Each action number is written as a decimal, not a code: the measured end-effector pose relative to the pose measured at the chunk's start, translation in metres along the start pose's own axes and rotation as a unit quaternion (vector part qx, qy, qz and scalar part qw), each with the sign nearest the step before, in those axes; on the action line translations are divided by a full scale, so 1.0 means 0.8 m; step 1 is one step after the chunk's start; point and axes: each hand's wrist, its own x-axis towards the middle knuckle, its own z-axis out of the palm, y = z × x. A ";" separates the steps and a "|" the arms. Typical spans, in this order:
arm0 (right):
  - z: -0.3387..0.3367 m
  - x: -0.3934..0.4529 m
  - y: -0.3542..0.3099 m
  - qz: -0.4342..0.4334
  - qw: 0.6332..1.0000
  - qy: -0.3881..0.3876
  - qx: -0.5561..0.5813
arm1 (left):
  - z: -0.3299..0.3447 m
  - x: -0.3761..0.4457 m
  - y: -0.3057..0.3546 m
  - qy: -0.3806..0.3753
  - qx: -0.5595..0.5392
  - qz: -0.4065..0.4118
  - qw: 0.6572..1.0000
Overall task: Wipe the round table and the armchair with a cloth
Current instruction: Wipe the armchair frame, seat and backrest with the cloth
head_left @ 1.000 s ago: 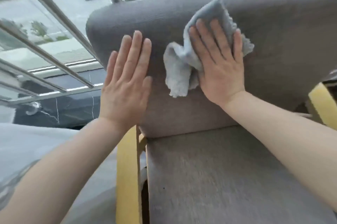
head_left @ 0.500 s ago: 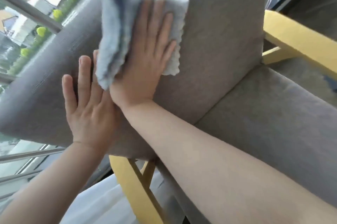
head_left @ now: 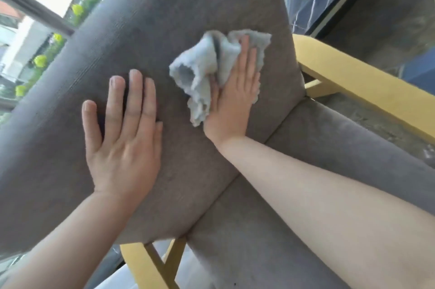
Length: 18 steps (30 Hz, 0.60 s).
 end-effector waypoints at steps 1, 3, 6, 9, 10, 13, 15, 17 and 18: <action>-0.001 0.027 0.001 0.085 0.996 0.032 -0.011 | 0.002 0.005 0.004 0.000 0.011 0.018 1.000; -0.001 0.071 -0.032 0.204 0.977 0.060 0.015 | 0.010 0.017 0.012 -0.009 0.021 0.057 0.998; 0.005 0.034 -0.062 0.075 0.986 0.092 0.117 | 0.024 0.030 0.017 -0.019 0.002 0.072 0.997; 0.001 -0.033 0.015 -0.011 0.999 -0.051 0.012 | 0.031 0.030 0.019 -0.007 0.032 0.087 0.996; 0.000 -0.023 0.040 0.033 0.998 -0.048 -0.005 | 0.031 0.029 0.019 0.000 0.055 0.098 0.994; -0.002 0.048 0.023 0.184 0.981 0.054 0.037 | 0.030 0.028 0.018 -0.009 0.045 0.103 0.994; 0.005 0.062 -0.016 0.141 0.977 0.122 0.106 | 0.039 0.024 0.017 -0.033 -0.004 0.094 0.995; 0.014 0.019 -0.024 0.057 0.989 0.081 0.112 | 0.047 0.026 0.013 -0.071 -0.048 0.091 0.992; 0.013 -0.011 -0.011 0.023 0.996 0.029 0.086 | 0.048 0.028 0.012 -0.085 -0.059 0.091 0.991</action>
